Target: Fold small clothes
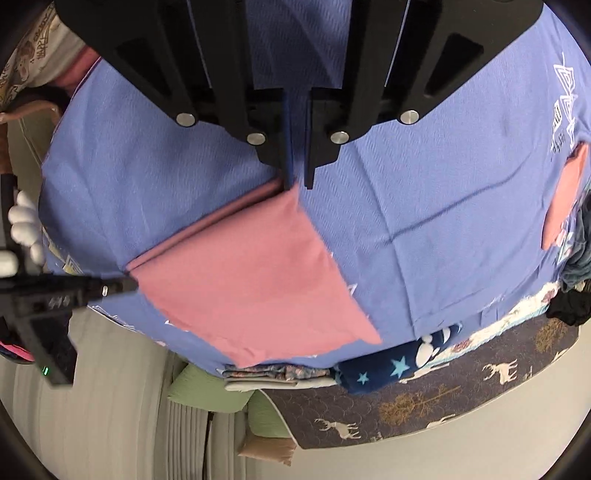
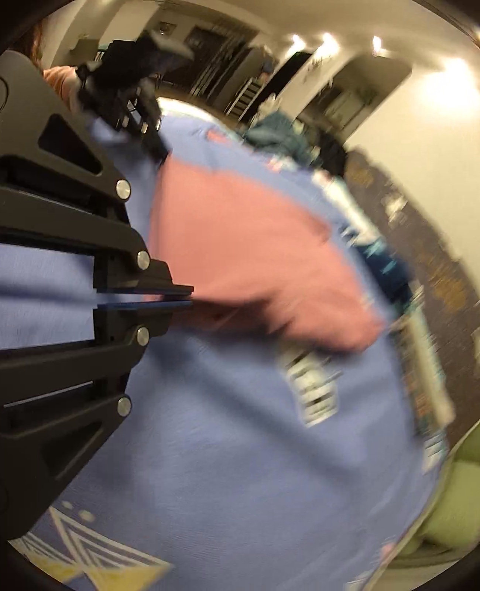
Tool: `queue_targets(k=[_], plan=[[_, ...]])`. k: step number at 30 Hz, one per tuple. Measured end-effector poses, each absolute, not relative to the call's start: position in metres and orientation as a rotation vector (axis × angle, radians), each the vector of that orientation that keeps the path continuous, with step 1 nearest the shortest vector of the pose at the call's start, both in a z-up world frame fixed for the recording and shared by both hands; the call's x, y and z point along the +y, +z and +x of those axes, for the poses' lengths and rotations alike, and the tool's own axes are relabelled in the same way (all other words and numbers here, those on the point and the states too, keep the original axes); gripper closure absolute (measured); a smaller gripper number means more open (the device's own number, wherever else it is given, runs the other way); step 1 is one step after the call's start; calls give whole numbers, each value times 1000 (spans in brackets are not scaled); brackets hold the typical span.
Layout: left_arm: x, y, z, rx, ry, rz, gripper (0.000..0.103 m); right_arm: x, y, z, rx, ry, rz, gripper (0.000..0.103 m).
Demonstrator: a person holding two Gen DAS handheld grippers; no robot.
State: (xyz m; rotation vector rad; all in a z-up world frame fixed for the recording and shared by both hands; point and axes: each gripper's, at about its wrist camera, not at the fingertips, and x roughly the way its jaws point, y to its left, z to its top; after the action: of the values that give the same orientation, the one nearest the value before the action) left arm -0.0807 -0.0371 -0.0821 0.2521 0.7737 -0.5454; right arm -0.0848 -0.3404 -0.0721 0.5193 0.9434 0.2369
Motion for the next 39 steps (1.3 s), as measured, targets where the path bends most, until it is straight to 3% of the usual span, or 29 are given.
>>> queue_targets(k=[7,11,13,14,17,22,28,29,30,32,34,36,39], plan=[[-27,-44,-69,684,-625,108,96,-344,-41,-94,834,246,493,96],[-54,-54,-39,715,-675,93,78,-315,-32,-79,772,358,441,89],[-68,-80,-26,808,-641,135,78,-305,-51,-65,850,323,410,88],[-74,-97,-22,847,-615,168,77,-303,-74,-58,945,269,418,92],[-71,-92,-29,821,-629,166,75,-315,-92,-64,916,305,506,98],[-68,-86,-29,830,-638,144,75,-319,-79,-65,933,303,499,96],[-83,-55,-17,754,-682,119,72,-315,-36,-45,789,332,393,86],[-87,-53,-12,745,-677,123,63,-315,-33,-34,776,337,382,85],[-92,-55,-1,751,-664,117,45,-315,-34,-24,777,339,383,82],[-97,-72,15,809,-625,129,34,-319,-52,-2,843,305,394,75],[-102,-91,21,831,-611,165,31,-324,-86,16,950,228,388,75],[-107,-93,12,794,-615,212,24,-333,-95,12,884,270,450,76],[-114,-95,9,788,-599,269,22,-332,-92,13,885,270,432,76]])
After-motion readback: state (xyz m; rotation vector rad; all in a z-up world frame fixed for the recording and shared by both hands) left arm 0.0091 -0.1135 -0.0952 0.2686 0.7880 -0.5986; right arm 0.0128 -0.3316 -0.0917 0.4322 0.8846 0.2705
